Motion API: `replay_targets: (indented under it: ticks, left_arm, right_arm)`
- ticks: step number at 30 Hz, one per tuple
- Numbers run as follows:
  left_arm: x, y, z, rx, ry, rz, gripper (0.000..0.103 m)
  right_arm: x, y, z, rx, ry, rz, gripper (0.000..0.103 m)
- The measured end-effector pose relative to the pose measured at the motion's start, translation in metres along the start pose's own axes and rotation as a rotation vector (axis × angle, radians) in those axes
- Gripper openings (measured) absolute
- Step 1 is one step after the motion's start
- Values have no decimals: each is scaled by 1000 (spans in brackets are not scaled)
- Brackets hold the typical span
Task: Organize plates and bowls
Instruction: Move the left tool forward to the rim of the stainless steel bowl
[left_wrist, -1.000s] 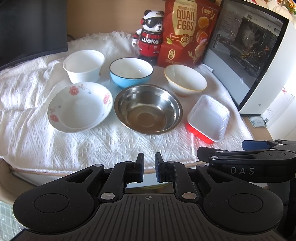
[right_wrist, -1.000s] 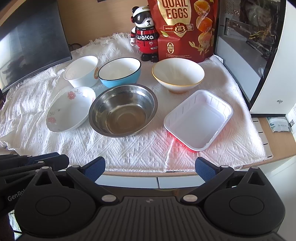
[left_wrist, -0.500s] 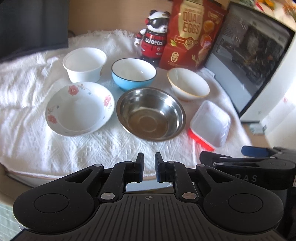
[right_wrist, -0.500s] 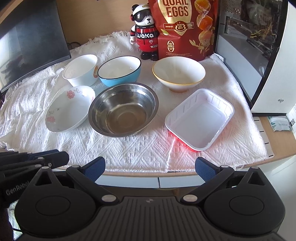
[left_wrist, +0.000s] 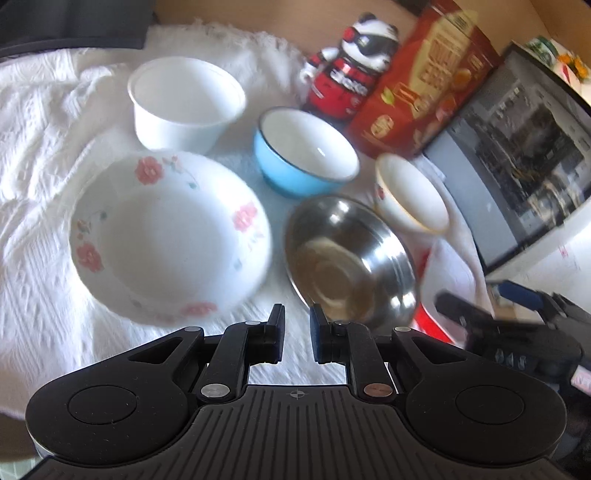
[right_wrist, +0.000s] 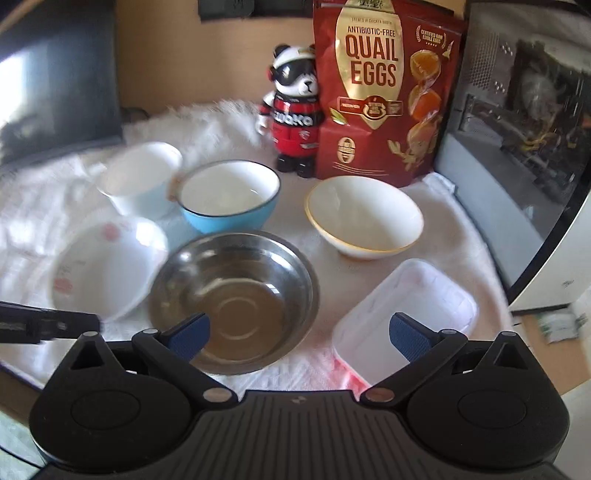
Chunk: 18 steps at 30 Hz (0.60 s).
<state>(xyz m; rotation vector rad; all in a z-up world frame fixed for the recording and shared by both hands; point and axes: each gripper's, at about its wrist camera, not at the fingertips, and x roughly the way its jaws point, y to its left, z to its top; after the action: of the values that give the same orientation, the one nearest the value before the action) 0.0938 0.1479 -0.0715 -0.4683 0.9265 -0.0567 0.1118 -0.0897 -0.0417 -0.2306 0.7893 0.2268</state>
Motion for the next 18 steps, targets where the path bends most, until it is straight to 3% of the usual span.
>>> replay_targets:
  ticks: [4, 9, 13, 15, 18]
  left_arm:
    - [6, 8, 18, -40, -45, 40, 16]
    - [15, 4, 28, -81, -77, 116, 16]
    - [18, -4, 23, -108, -94, 111, 16]
    - [24, -7, 22, -127, -80, 142, 16]
    - [31, -13, 22, -151, -67, 163, 16]
  right_arm:
    - [10, 9, 4, -93, -6, -48, 103]
    - [34, -7, 17, -124, 48, -3, 103]
    - [59, -30, 32, -92, 108, 104, 103]
    - [65, -38, 38, -120, 85, 173, 103]
    - [72, -40, 42, -197, 46, 213, 103]
